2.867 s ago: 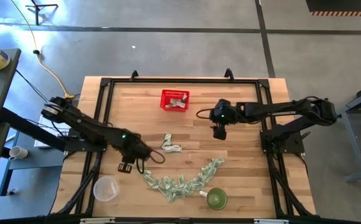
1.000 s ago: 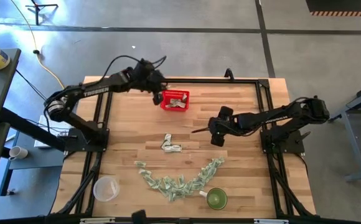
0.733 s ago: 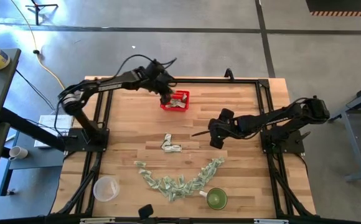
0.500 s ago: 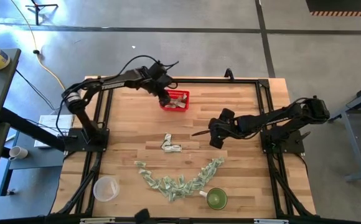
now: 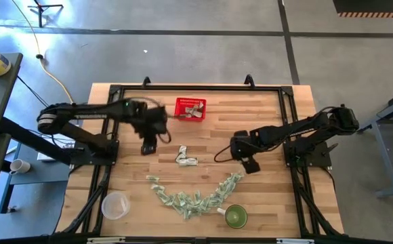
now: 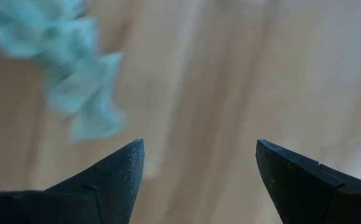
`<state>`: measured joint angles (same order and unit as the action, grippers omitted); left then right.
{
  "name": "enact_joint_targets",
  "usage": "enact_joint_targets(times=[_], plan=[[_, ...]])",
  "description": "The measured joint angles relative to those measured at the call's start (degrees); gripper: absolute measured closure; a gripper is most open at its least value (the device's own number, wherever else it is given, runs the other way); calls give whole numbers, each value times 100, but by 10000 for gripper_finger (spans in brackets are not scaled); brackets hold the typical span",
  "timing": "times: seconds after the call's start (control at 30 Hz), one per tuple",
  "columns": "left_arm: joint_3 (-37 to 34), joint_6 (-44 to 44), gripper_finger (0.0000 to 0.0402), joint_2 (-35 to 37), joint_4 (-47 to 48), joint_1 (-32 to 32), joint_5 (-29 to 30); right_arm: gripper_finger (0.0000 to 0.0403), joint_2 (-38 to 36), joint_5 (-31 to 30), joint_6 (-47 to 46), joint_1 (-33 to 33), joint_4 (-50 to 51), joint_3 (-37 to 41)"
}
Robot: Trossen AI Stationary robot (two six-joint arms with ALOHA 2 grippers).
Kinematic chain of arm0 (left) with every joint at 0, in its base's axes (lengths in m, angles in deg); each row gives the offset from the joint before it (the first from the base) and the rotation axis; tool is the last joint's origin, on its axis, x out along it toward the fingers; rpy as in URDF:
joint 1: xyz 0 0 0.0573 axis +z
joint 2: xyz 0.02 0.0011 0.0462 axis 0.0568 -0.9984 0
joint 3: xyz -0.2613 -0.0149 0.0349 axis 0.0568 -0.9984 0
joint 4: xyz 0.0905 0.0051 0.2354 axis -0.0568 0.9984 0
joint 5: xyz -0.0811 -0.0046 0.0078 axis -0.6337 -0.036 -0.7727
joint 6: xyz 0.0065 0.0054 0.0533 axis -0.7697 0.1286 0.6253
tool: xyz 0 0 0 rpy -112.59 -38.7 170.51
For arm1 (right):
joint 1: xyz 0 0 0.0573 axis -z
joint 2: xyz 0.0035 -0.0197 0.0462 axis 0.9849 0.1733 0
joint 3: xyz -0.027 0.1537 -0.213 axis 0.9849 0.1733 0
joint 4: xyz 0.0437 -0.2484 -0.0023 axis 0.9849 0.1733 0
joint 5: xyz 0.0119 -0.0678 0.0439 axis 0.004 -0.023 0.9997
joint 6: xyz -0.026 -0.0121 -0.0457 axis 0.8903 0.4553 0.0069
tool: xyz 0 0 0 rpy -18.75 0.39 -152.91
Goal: Pick and place items into bin
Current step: Put the light green stevia packet into the red bin
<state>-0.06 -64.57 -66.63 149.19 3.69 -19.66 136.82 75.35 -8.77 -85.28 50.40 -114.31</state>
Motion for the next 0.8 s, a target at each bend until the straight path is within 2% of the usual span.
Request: enact_joint_targets(times=[0.1,0.17,0.37,0.6,0.7,0.8], plan=[[-399,-825,235,82,-322,-483,21,105,0,503,-173,-210,136,-92],[-627,-1131,239,80,-583,-787,51,105,-2,585,-216,-412,4,-106],[-1163,-1756,242,47,-1395,-1503,174,105,234,311,-255,-892,-178,-82],[-1256,-2132,242,52,-1586,-1801,505,107,676,-90,-767,-1184,-591,-82],[-1256,-2213,241,52,-1578,-1795,524,125,857,-278,-943,-1262,-586,-82],[-1256,-2215,241,52,-1577,-1784,573,160,963,-609,-1001,-1326,-349,-82]])
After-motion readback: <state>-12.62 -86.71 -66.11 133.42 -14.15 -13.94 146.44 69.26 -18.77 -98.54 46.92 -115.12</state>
